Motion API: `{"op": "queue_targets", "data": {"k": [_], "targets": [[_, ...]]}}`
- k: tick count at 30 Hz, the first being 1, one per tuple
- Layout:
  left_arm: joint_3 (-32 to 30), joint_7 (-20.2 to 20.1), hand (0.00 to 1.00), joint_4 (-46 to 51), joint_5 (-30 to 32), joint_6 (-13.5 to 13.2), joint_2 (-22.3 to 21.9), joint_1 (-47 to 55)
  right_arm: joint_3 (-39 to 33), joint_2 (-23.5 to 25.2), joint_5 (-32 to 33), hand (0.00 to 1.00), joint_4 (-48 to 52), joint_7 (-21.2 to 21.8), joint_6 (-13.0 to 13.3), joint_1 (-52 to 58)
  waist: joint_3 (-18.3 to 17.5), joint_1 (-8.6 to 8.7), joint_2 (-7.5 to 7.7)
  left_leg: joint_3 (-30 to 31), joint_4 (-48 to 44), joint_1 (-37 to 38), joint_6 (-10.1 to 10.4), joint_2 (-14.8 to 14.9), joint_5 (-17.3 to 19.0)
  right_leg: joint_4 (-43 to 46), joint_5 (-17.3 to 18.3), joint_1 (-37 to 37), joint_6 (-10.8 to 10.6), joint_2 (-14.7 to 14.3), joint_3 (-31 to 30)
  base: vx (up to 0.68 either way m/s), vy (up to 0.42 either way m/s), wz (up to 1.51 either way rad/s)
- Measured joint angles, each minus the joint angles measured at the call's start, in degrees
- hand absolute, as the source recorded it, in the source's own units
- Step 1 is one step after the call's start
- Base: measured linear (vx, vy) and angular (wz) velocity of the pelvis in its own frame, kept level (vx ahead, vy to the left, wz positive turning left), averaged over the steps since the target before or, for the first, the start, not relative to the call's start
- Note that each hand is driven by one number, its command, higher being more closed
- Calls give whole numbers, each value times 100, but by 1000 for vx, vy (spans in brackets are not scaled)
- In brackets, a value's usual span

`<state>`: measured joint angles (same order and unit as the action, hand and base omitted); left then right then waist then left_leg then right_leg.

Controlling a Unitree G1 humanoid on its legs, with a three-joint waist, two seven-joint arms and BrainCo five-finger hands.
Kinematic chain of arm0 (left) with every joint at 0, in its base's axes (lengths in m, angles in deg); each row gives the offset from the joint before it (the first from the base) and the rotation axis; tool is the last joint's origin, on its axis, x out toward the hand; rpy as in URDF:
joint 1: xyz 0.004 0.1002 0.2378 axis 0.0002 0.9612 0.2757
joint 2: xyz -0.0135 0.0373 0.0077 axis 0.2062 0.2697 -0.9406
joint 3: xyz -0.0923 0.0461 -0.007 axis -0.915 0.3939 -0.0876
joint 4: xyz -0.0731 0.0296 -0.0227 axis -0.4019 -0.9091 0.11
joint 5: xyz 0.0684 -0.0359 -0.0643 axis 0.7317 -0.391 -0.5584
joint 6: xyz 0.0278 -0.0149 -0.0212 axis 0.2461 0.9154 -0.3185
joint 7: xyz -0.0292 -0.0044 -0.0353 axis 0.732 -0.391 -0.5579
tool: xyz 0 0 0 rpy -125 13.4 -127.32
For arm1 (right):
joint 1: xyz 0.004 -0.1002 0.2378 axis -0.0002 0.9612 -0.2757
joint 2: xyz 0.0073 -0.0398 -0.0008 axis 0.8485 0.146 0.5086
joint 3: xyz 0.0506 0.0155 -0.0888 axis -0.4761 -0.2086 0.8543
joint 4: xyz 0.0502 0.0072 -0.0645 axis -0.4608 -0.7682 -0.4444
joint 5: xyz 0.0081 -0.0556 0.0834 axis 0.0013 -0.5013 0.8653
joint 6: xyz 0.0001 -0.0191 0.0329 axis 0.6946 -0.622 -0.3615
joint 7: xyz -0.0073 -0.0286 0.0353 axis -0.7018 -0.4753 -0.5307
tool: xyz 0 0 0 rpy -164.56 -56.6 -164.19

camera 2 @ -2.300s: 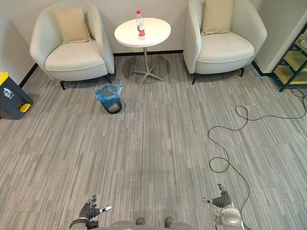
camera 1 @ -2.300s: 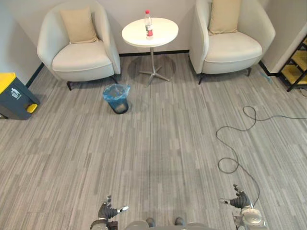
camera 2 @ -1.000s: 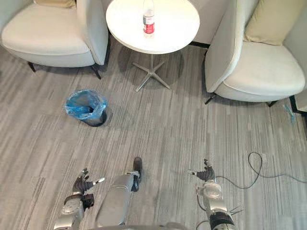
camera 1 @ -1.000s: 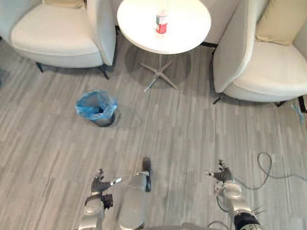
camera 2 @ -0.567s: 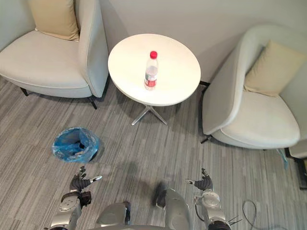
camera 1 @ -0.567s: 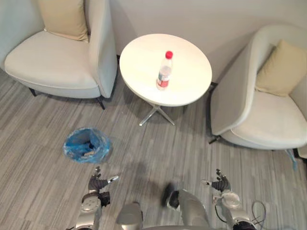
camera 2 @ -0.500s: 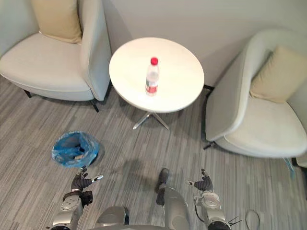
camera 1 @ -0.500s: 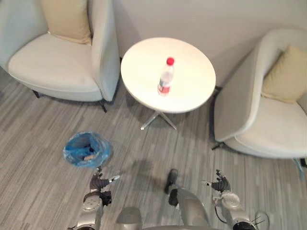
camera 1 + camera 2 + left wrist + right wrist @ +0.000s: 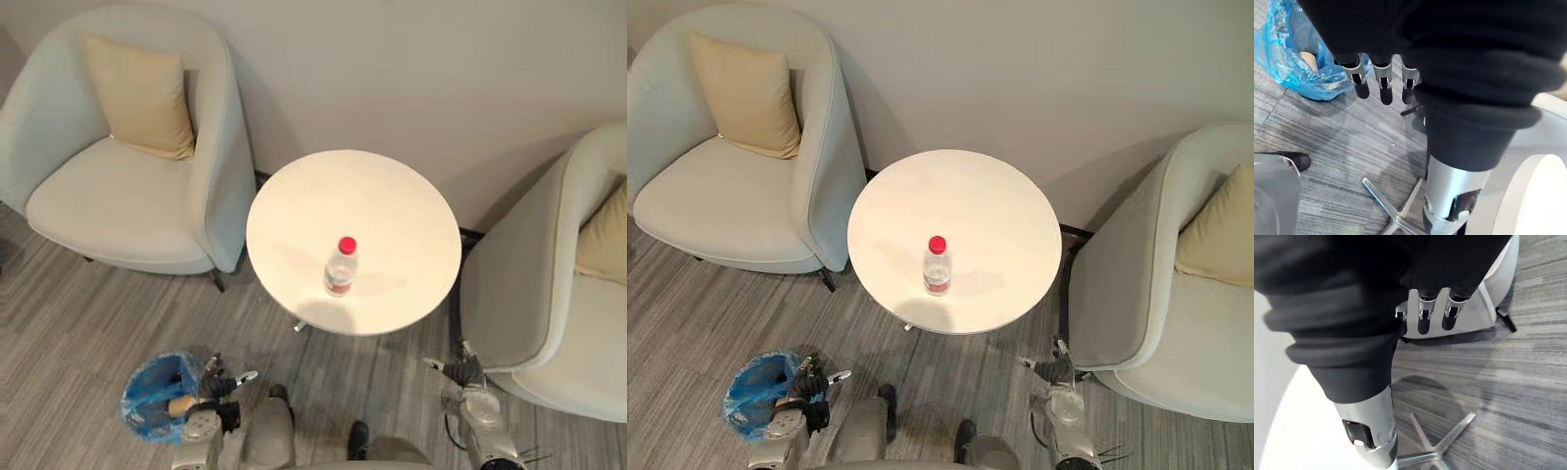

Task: Gather rubbish on tea table into small bin, then transfer packed bag to large trash can.

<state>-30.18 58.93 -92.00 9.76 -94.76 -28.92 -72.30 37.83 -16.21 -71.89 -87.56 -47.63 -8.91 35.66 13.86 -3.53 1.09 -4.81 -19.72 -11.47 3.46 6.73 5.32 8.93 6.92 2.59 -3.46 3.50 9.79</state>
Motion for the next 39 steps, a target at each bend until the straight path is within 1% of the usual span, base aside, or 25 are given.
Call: {"op": "queue_targets", "data": {"k": [1,3,5,6,7,9,10,13,14,15,17,18,19,20,21,22,23,24,25,27,28,31,34,39], "targets": [[2,0,0,0,38,0,8,16,3,27,-8,0,183,-1,11,26,-5,1,8,-21,85,45,-32,-37,-21,-7,-2,-5,-6,33,-42,38,60,-14],[9,0,0,-15,152,-4,39,98,110,82,-32,0,729,-5,111,118,-33,75,49,-78,300,169,-121,-107,-87,-33,-4,-29,-28,101,-72,11,39,-8],[38,2,0,-85,169,-12,53,238,327,141,-141,0,1177,2,234,187,-163,121,110,-120,463,197,-118,-139,-135,-83,-11,-94,-53,123,-136,7,7,-16],[97,2,0,-177,234,-10,45,269,507,140,-232,0,1383,26,303,254,-192,115,145,-157,551,246,-113,-149,-169,-112,-20,-92,-65,129,-179,18,-10,-15],[148,2,0,-189,263,-10,50,298,587,143,-244,0,1424,31,325,260,-207,121,158,-160,581,258,-113,-157,-183,-119,-20,-92,-66,133,-180,10,-11,-8],[345,-8,0,-236,327,-13,31,324,963,140,-327,0,1613,107,387,267,-231,119,188,-165,684,300,-120,-182,-225,-141,-28,-91,-77,149,-181,0,0,0],[388,-7,0,-236,340,-16,35,325,1041,134,-397,0,1617,136,401,238,-235,113,193,-164,704,304,-128,-187,-236,-153,-32,-91,-80,150,-180,0,0,0],[430,-12,0,-245,365,-80,38,333,1627,93,-646,0,1615,266,457,-78,-239,84,189,-159,762,303,-136,-206,-249,-228,-67,-84,-109,155,-177,0,0,0],[434,-12,0,-251,365,-100,40,331,1876,78,-704,0,1600,273,462,-294,-239,64,187,-144,763,285,-138,-222,-250,-245,-73,-83,-119,163,-163,13,1,4],[440,-13,0,-251,365,-115,42,329,1970,74,-709,0,1581,273,464,-392,-239,51,187,-132,759,272,-138,-231,-250,-255,-76,-83,-124,167,-152,11,8,12],[461,-16,0,-246,364,-210,45,308,2253,23,-804,0,1492,264,473,-876,-235,-61,172,1,673,120,-140,-272,-250,-321,-96,-85,-150,181,-19,14,7,28],[462,-16,0,-246,363,-217,47,308,2296,23,-854,0,1432,260,473,-1000,-234,-76,171,31,654,90,-141,-280,-249,-321,-96,-86,-150,184,21,25,3,33],[462,-14,0,-248,363,-218,57,308,2352,34,-894,0,1303,259,473,-1233,-232,-129,168,67,606,30,-146,-287,-245,-321,-103,-86,-161,188,75,26,6,22],[462,-14,0,-234,363,-225,77,306,2368,42,-915,0,1200,257,475,-1445,-214,-221,143,97,527,-49,-171,-287,-225,-321,-104,-87,-163,182,106,24,18,28],[462,-14,0,-238,363,-229,82,316,2363,39,-921,0,996,233,475,-1733,-166,-319,84,166,462,-125,-178,-299,-221,-321,-130,-90,-181,177,147,4,22,22],[463,-13,0,-242,363,-228,81,319,2350,36,-921,100,910,217,474,-1843,-147,-365,64,177,453,-145,-178,-303,-221,-321,-136,-99,-182,180,161,-33,36,26],[491,-10,0,-243,361,-228,71,367,2348,41,-921,100,631,125,463,-2142,-91,-427,-13,245,367,-254,-185,-312,-216,-320,-155,-130,-188,177,226,-50,31,20],[518,-13,0,-242,357,-229,60,400,2325,53,-918,100,515,63,453,-2282,-64,-486,-56,295,323,-336,-190,-317,-213,-314,-163,-179,-183,173,274,-61,31,20],[516,-10,0,-242,353,-229,46,421,2314,61,-916,100,448,14,453,-2354,-52,-507,-74,309,300,-380,-190,-314,-214,-312,-174,-208,-183,168,284,-59,26,12],[511,-7,0,-252,247,-230,12,476,2274,107,-862,100,216,-137,448,-2632,51,-647,-128,337,249,-488,-190,-308,-216,-303,-197,-281,-180,159,308,-94,35,4],[509,-7,0,-251,233,-231,12,476,2249,111,-850,100,209,-165,441,-2667,62,-672,-132,343,247,-506,-190,-310,-216,-301,-199,-295,-179,159,311,-88,30,7],[493,-6,0,-249,112,-263,12,475,2022,134,-605,100,207,-290,430,-2760,166,-672,-145,498,224,-636,-184,-371,-211,-296,-198,-318,-185,168,452,-87,28,23],[454,-8,0,-249,106,-260,8,481,1927,144,-434,100,219,-309,419,-2726,173,-676,-144,522,196,-729,-184,-394,-213,-291,-194,-387,-191,182,474,-48,26,8],[403,-7,0,-202,108,-259,-46,472,1691,138,-414,100,617,-299,418,-2258,213,-648,-138,594,161,-733,-216,-475,-233,-234,-150,-378,-253,255,573,15,2,8]]}}
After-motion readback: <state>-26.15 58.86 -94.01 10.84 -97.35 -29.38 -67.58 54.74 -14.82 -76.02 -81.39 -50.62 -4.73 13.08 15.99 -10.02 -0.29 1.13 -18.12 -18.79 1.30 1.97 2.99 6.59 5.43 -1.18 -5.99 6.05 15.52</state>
